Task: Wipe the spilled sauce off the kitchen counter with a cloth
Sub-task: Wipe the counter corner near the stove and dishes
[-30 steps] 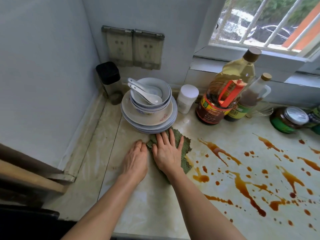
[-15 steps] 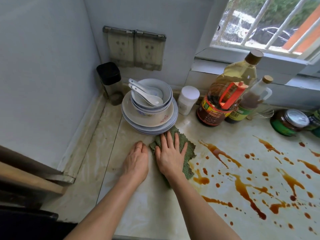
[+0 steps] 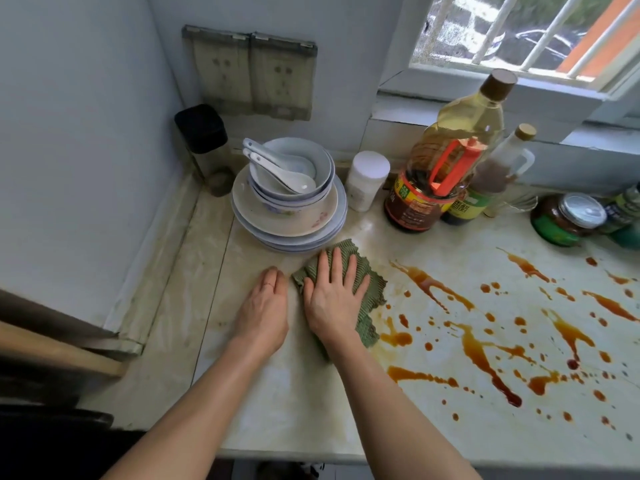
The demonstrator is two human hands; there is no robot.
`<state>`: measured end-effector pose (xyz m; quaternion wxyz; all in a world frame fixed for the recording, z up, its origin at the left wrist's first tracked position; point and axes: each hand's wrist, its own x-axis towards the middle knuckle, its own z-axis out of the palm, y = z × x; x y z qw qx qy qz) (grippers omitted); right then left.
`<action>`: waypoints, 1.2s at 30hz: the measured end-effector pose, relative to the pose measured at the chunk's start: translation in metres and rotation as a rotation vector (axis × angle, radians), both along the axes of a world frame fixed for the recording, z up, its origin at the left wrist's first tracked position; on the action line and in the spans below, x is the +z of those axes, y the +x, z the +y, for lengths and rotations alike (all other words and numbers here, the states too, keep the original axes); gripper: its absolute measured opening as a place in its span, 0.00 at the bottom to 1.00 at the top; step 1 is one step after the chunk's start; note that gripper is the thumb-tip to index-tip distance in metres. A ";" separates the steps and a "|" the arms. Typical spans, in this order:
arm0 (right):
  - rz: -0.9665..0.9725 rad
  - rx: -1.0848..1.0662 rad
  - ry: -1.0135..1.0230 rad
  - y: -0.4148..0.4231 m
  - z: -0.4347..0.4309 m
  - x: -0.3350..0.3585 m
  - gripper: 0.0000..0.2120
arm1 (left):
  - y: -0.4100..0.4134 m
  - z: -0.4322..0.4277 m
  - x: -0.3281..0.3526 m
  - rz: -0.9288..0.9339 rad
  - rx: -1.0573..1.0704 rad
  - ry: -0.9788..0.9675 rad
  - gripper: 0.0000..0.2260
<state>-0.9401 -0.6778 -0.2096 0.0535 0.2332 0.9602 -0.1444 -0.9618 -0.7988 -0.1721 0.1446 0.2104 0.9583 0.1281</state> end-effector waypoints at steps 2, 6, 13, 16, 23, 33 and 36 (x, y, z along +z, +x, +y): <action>-0.008 -0.005 -0.018 -0.014 0.012 0.001 0.30 | 0.000 0.000 0.002 -0.008 -0.001 -0.005 0.30; -0.015 -0.079 -0.032 -0.010 0.013 -0.001 0.30 | 0.000 -0.002 0.000 -0.021 -0.001 -0.012 0.31; 0.093 -0.009 0.068 0.071 -0.037 -0.016 0.29 | 0.000 -0.001 -0.003 -0.018 -0.014 -0.005 0.31; 0.085 0.026 0.073 0.072 -0.032 -0.016 0.29 | 0.002 -0.002 -0.004 -0.019 -0.011 -0.013 0.32; -0.054 0.062 0.025 0.025 0.026 -0.001 0.28 | 0.001 -0.003 -0.003 -0.026 -0.003 0.002 0.31; 0.104 0.115 0.094 0.093 -0.021 -0.015 0.27 | 0.003 -0.005 0.000 -0.028 -0.002 0.000 0.31; 0.125 0.155 0.116 0.105 -0.006 -0.016 0.26 | 0.003 -0.006 0.000 -0.016 -0.013 -0.005 0.30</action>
